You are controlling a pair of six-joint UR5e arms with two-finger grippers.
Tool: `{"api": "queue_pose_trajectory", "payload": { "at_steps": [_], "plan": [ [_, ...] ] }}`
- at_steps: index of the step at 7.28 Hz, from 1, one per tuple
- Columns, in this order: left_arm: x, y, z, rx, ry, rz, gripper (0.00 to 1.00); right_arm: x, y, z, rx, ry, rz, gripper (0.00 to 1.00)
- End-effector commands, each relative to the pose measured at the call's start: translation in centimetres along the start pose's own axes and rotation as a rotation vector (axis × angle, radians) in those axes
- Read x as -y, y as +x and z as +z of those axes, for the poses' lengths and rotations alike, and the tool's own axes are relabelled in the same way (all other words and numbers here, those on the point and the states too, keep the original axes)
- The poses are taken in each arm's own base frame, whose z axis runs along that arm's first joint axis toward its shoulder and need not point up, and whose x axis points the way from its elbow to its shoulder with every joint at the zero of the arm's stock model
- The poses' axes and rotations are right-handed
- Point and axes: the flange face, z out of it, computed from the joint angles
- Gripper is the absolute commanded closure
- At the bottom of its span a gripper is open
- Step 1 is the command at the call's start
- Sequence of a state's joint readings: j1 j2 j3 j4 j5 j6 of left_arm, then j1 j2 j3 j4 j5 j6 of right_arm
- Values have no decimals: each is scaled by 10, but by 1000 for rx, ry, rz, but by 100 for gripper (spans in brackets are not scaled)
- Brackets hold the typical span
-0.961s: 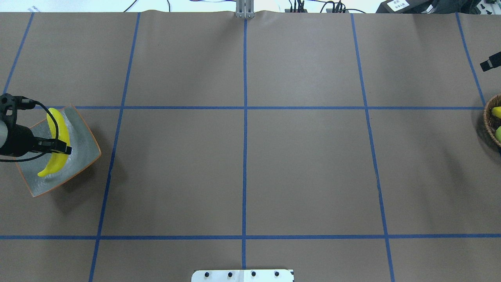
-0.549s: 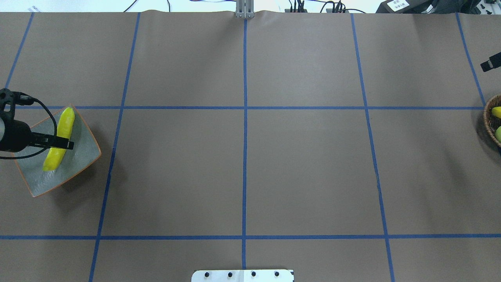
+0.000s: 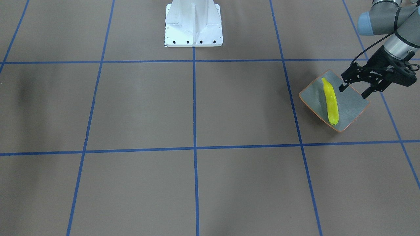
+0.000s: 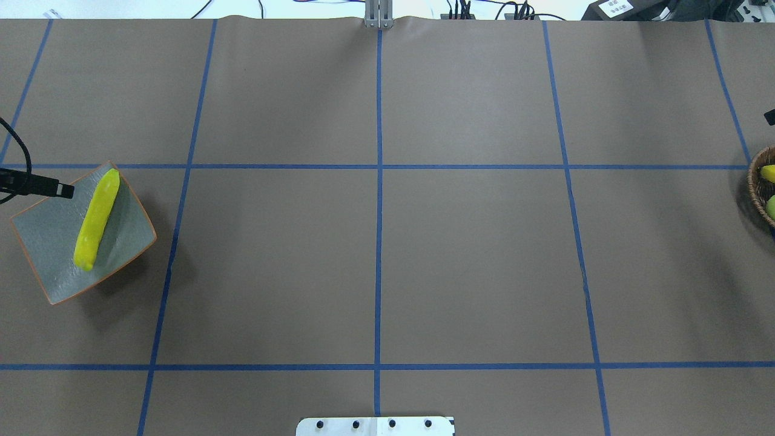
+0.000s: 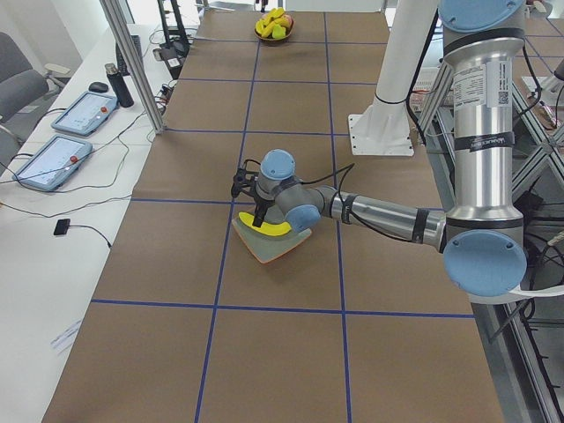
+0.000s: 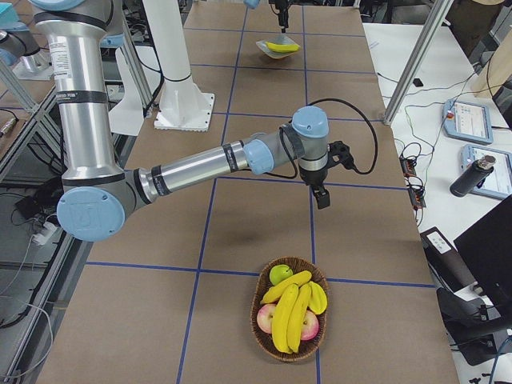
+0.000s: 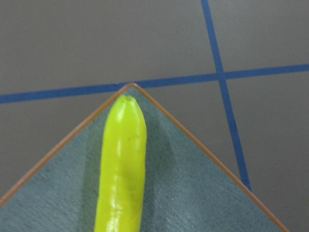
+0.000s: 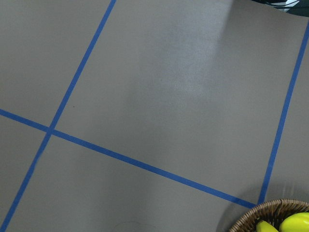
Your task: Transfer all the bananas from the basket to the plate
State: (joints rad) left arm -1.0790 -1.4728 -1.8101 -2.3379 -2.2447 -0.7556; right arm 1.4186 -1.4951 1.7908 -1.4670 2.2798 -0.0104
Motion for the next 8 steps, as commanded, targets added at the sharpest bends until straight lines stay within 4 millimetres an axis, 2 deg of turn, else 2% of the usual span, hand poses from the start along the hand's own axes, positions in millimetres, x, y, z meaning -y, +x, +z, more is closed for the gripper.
{"api": "queue_pose_trajectory", "payload": {
  "at_steps": [1, 2, 3, 5, 6, 8],
  "plan": [
    [8, 2, -7, -13, 13, 17, 0, -28, 72, 14, -22, -46, -77, 0],
    [8, 3, -8, -16, 14, 19, 0, -43, 98, 16, -24, -59, -128, 0],
    [8, 5, -9, -18, 16, 22, 0, -62, 114, 26, -18, -87, -206, 0],
    [9, 8, -11, -22, 21, 27, 0, -103, 131, 42, -54, -133, -310, 0],
    [9, 8, -11, -22, 21, 27, 0, -129, 148, 56, -140, -134, -343, 0],
    [9, 9, -12, -23, 24, 30, 0, -153, 176, 86, -197, -111, -376, 0]
  ]
}}
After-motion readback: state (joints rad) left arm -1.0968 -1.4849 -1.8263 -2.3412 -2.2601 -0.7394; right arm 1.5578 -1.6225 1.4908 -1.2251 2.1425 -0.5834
